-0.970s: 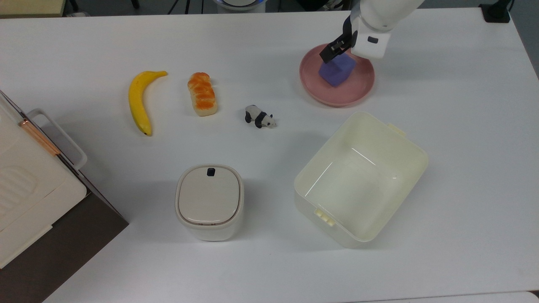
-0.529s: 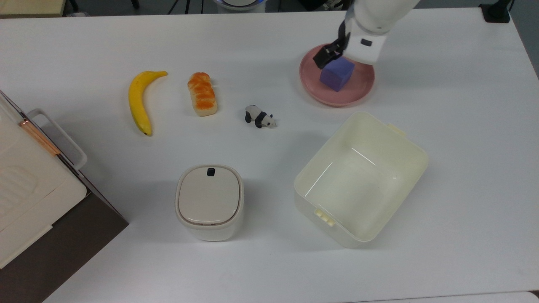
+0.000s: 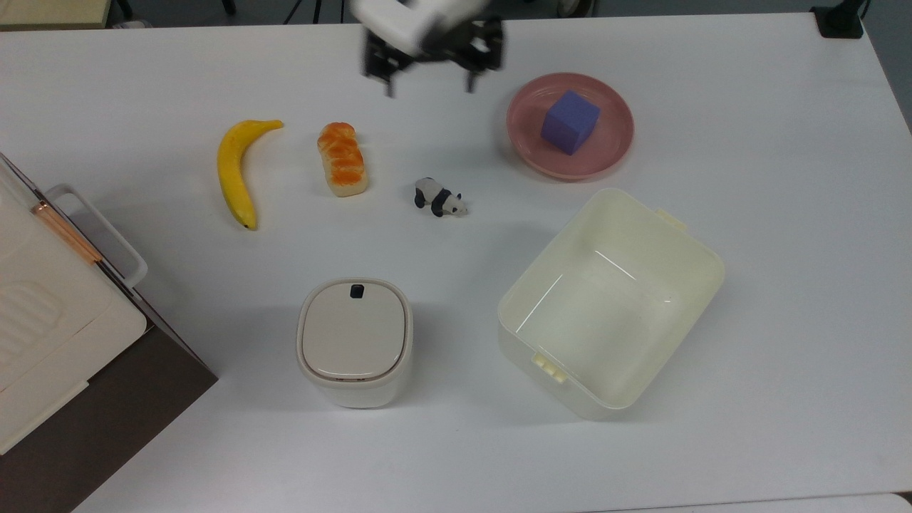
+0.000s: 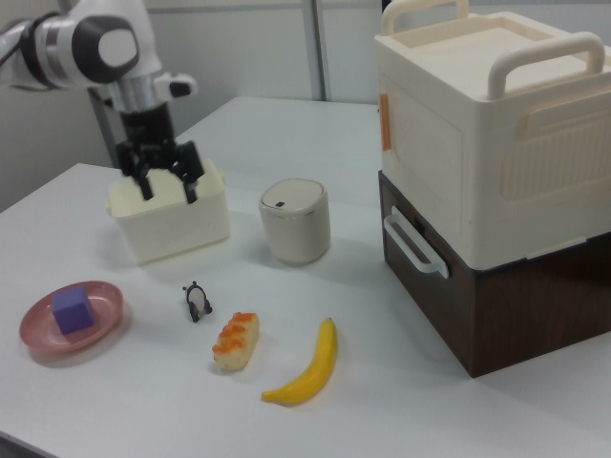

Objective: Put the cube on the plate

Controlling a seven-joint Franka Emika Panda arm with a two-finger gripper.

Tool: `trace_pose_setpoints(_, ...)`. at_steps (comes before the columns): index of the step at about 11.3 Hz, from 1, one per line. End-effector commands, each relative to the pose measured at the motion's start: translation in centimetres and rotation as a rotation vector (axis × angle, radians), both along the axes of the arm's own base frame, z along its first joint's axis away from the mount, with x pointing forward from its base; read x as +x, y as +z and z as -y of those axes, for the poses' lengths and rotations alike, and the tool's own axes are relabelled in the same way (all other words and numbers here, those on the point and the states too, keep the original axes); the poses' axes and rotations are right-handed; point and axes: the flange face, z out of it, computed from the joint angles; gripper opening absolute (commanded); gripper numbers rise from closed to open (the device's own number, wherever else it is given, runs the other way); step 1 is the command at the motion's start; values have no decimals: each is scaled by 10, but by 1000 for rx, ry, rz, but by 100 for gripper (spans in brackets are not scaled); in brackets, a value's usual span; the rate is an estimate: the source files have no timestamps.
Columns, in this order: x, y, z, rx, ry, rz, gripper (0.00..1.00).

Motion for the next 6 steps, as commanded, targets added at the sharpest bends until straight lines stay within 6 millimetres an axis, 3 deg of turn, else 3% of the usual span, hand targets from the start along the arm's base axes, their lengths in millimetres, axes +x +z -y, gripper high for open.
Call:
trace_pose_setpoints(1, -29, 59, 63, 11, -171, 86, 100)
trace_pose_setpoints(3, -34, 68, 77, 11, -198, 104, 100)
trace_pose_setpoints(6, -35, 68, 76, 12, -197, 94, 100)
